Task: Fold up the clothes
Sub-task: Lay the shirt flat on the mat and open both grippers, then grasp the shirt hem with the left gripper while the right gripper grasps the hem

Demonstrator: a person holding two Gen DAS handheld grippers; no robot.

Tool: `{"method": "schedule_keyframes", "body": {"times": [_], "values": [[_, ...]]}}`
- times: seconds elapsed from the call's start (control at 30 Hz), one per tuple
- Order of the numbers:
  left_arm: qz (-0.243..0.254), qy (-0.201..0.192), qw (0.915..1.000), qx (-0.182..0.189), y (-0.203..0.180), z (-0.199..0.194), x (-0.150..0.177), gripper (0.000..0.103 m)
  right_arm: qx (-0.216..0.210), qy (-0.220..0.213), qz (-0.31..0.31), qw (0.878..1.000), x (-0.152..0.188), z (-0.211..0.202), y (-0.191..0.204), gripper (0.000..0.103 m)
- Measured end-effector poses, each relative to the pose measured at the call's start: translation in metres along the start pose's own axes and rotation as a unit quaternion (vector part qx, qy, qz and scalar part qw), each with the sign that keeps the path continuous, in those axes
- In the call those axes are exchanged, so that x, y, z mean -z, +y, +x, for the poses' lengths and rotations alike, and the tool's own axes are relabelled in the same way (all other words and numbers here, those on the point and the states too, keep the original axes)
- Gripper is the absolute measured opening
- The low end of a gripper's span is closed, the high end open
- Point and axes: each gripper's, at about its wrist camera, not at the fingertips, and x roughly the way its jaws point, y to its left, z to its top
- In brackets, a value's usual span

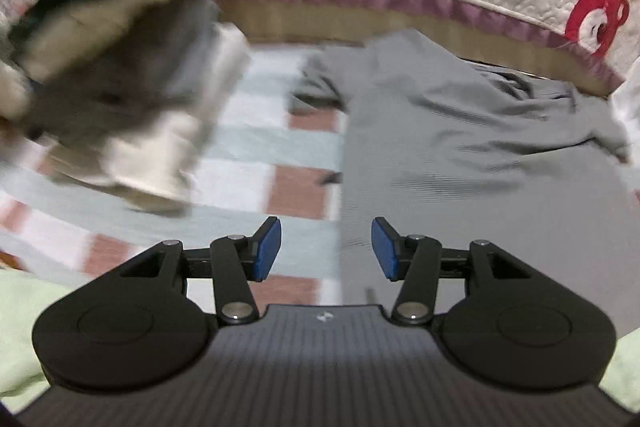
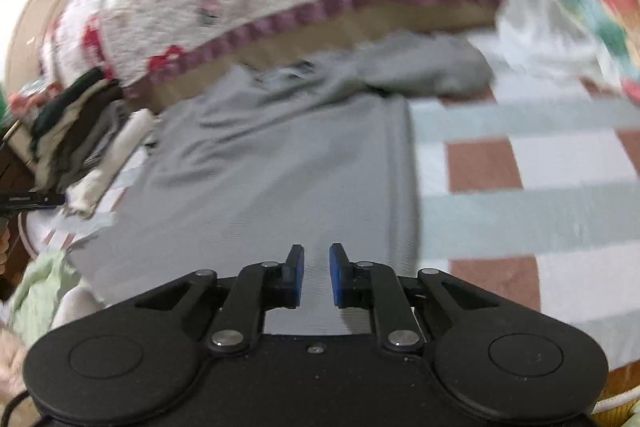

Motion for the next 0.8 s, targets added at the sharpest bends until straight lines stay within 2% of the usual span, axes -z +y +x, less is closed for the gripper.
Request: {"method": "schedule_keyframes", "body": {"times": [0.1, 0.2, 0.27, 0.4, 0.47, 0.53, 0.57, 0.63, 0.77, 0.8], "values": [[0.001, 0.030, 0.9991, 0.030, -0.004, -0.009, 0.010, 0.049, 0.023, 0.018, -0.040, 0.999, 0.000, -0.001, 0.023, 0.020], [0.021, 0.079, 0.9950, 0.056, -0.012, -0.005, 0.013, 0.053, 0.036, 0.037, -0.085, 0.995, -0.001, 0.003, 0.024, 0.044], [0.043, 0.111, 0.9911, 0.061, -0.017, 0.004, 0.018, 0.054, 0.044, 0.043, -0.115, 0.991, 0.001, 0.005, 0.022, 0.045], [0.081, 0.159, 0.9817, 0.065, -0.032, 0.020, 0.033, 0.055, 0.062, 0.012, -0.176, 0.982, 0.031, -0.014, 0.012, 0.039], [0.128, 0.160, 0.9772, 0.056, -0.045, 0.025, 0.045, 0.058, 0.060, 0.016, -0.183, 0.981, 0.043, -0.023, 0.011, 0.039], [0.174, 0.145, 0.9737, 0.026, -0.058, 0.032, 0.055, 0.060, 0.067, 0.036, -0.206, 0.976, 0.052, -0.021, 0.011, 0.041], [0.177, 0.137, 0.9746, 0.008, -0.061, 0.036, 0.058, 0.060, 0.076, 0.049, -0.211, 0.973, 0.055, -0.016, 0.011, 0.042], [0.161, 0.135, 0.9777, 0.001, -0.062, 0.043, 0.058, 0.061, 0.090, 0.070, -0.218, 0.969, 0.060, -0.006, 0.009, 0.043], [0.149, 0.107, 0.9830, 0.010, -0.057, 0.049, 0.048, 0.060, 0.081, 0.051, -0.197, 0.976, 0.051, 0.008, 0.001, 0.042], [0.145, 0.104, 0.9840, 0.013, -0.055, 0.054, 0.044, 0.056, 0.079, 0.047, -0.191, 0.977, 0.049, 0.011, -0.001, 0.040]]}}
